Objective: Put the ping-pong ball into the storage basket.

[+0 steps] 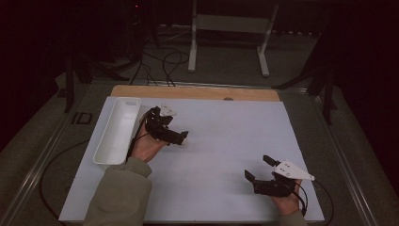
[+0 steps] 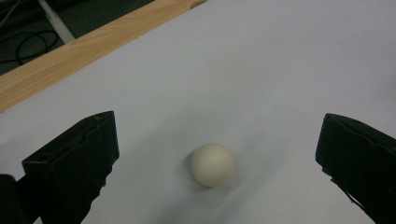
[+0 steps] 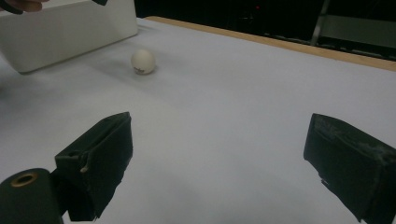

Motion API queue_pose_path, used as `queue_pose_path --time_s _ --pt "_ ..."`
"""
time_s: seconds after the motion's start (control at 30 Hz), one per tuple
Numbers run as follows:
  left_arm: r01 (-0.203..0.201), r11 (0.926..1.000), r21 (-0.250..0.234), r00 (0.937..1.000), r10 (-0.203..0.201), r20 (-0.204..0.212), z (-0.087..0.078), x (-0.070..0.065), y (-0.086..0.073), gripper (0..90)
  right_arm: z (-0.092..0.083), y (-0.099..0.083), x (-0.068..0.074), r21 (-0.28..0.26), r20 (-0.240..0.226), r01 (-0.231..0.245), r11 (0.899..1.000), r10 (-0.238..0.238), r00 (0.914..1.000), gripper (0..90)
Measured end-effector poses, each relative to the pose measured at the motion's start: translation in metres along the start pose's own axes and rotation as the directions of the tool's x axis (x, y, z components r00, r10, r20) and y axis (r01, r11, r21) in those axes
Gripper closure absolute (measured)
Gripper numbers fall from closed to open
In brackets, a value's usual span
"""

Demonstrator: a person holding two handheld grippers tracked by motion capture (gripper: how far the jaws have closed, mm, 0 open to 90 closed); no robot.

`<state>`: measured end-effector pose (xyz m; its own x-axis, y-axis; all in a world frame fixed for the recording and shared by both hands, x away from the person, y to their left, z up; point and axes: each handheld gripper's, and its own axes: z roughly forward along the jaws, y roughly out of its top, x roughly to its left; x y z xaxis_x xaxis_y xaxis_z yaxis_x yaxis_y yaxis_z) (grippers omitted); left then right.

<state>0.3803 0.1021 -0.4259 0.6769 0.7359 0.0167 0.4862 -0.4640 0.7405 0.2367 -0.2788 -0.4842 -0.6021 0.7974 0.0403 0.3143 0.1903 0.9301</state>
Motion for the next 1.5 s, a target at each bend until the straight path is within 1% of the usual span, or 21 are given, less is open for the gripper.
queue_pose_path --time_s 0.07,0.1,0.33,0.67,0.77,0.87,1.1,1.33,1.43,1.5 --pt "0.000 1.0000 0.000 1.0000 0.000 0.000 0.000 0.000 0.000 0.0 0.000 0.000 0.000 0.000 0.000 0.000 1.000 0.000 1.0000 7.7" --pt "0.002 1.0000 0.007 1.0000 -0.002 0.004 0.004 -0.001 0.000 0.0 0.000 0.000 0.000 0.002 0.001 0.001 1.000 -0.001 1.0000 7.7" --pt "0.003 0.9997 0.025 0.9999 -0.003 0.011 0.012 0.000 -0.002 0.0 0.000 0.000 0.000 0.003 -0.001 0.001 1.000 -0.001 1.0000 7.7" --pt "0.008 0.9993 0.036 0.9999 -0.009 0.014 0.016 0.002 -0.003 0.2 0.001 0.000 0.000 0.009 -0.001 0.001 1.000 -0.001 1.0000 7.8" --pt "-0.001 0.9986 0.052 0.9999 0.000 0.015 0.021 0.003 -0.003 0.3 0.000 0.000 -0.001 0.010 -0.001 0.001 1.000 -0.001 1.0000 7.8" --pt "0.001 0.9981 0.061 0.9998 -0.003 0.020 0.024 0.003 -0.004 0.5 0.001 -0.001 -0.001 0.011 0.000 0.001 1.000 -0.001 1.0000 7.7" --pt "0.003 0.9975 0.070 0.9997 -0.004 0.023 0.030 0.002 -0.005 0.5 0.000 0.000 -0.001 0.011 0.000 0.001 1.000 -0.001 1.0000 7.7" --pt "0.012 0.9967 0.080 0.9995 -0.015 0.028 0.035 0.004 -0.007 0.5 0.001 -0.001 -0.001 0.012 -0.001 0.001 1.000 -0.001 1.0000 7.8" --pt "0.005 0.9963 0.086 0.9996 -0.007 0.026 0.035 0.003 -0.007 0.5 0.001 -0.001 -0.001 0.013 -0.003 0.000 1.000 0.000 1.0000 7.8" --pt "0.007 0.9963 0.086 0.9996 -0.009 0.028 0.036 0.004 -0.007 0.4 0.001 -0.001 -0.001 0.015 -0.002 0.002 1.000 -0.002 1.0000 7.8"
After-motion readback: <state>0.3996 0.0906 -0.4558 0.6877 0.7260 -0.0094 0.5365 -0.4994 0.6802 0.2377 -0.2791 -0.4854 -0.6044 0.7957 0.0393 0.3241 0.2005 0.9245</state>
